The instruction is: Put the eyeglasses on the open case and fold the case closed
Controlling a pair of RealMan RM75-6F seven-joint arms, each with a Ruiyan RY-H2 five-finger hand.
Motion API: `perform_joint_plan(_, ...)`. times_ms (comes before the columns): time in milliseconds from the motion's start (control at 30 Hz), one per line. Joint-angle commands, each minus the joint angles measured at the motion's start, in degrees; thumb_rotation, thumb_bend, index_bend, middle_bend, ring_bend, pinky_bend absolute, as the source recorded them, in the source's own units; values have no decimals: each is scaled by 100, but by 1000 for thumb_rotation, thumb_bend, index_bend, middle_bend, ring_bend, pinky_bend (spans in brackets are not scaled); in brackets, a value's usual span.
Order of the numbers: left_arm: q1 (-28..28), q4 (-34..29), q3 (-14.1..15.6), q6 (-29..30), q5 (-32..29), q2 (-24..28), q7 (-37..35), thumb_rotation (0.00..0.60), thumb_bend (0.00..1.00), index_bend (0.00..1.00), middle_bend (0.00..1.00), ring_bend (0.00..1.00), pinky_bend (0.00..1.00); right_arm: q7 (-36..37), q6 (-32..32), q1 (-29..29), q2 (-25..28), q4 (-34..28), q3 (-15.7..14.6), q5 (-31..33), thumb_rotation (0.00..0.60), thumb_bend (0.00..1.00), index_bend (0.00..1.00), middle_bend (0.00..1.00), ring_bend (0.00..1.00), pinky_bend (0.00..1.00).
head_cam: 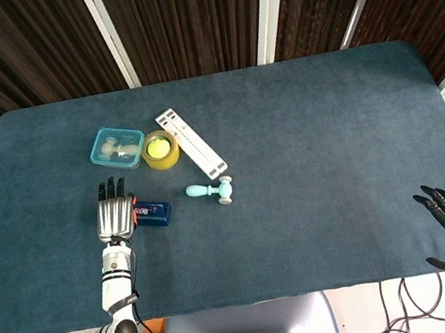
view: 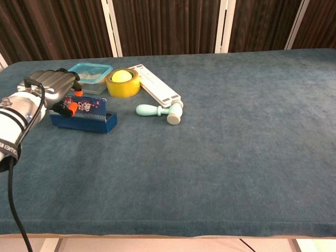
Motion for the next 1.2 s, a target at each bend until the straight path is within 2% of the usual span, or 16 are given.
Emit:
perform_joint_plan(33, -69, 112, -40, -34, -62, -85, 67, 600, 565, 611, 107, 45, 116, 8, 1, 1, 3, 1, 3, 6, 600, 252, 0, 0, 0, 0)
perform_joint_plan(400, -255, 456, -118, -188, -279, -309, 287, 600, 561, 599, 110, 48, 116, 93, -10, 9, 34, 13, 28, 68, 600, 252, 0, 0, 0, 0)
perform_joint_plan(567, -298, 586, -125, -273, -338, -359, 299, 600, 559, 521, 103, 50, 116, 115, -7, 8, 46, 15, 26, 64, 600, 252, 0, 0, 0, 0)
perform_joint_plan(733, -341, 849, -143, -358, -232, -459, 78, 600, 555, 499, 102, 56, 116, 144, 13, 0, 54, 17, 30, 65, 600, 252, 0, 0, 0, 0)
perform_joint_plan(933, -392, 1118, -150, -452, -211, -579, 10, 600, 495, 404, 95, 55, 115, 180, 35, -10, 68, 24, 32, 64, 600, 252, 0, 0, 0, 0)
perform_joint_plan(1200, -382, 1391, -138, -289, 377, -679, -669, 600, 458, 286, 82, 54, 112, 202, 49, -16, 79, 38, 33, 58, 600, 252, 0, 0, 0, 0)
